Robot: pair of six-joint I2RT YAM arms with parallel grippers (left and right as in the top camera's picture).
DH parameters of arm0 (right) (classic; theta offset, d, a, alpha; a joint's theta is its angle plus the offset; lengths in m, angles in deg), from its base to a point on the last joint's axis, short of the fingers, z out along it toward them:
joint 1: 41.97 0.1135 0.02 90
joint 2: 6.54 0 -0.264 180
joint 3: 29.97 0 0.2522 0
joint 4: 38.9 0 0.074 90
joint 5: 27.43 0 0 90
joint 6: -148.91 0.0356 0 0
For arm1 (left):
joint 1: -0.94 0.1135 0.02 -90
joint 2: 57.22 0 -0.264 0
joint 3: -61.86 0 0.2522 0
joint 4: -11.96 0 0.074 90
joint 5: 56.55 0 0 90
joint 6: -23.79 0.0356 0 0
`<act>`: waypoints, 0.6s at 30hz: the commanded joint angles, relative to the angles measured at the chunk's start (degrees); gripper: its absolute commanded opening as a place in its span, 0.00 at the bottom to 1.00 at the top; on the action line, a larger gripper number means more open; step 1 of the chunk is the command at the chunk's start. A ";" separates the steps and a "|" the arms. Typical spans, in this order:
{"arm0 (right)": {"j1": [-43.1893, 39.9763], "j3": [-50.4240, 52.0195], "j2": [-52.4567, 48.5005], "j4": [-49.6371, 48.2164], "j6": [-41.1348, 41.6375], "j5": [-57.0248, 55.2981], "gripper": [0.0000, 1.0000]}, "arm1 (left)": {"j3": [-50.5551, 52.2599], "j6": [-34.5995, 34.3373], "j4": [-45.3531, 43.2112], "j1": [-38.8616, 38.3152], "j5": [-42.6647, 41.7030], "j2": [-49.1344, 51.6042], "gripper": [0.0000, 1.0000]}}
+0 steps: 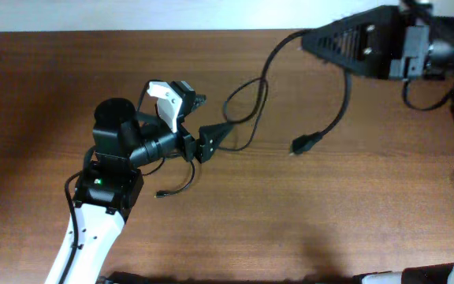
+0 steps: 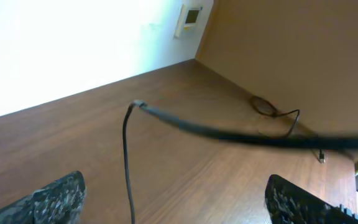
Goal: Untangle cables
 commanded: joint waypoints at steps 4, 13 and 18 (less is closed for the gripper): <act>3.87 -0.85 -0.07 -0.13 0.07 -2.47 0.04 | -0.24 0.92 -4.15 -1.20 0.85 -0.22 0.58; 8.24 -0.79 -2.91 2.64 -0.66 -3.45 0.04 | -0.24 0.68 -8.17 -1.20 1.25 0.17 0.45; 9.70 -0.74 -2.99 2.64 -1.68 -3.50 0.04 | -0.24 0.66 -8.52 -1.20 5.31 0.48 0.66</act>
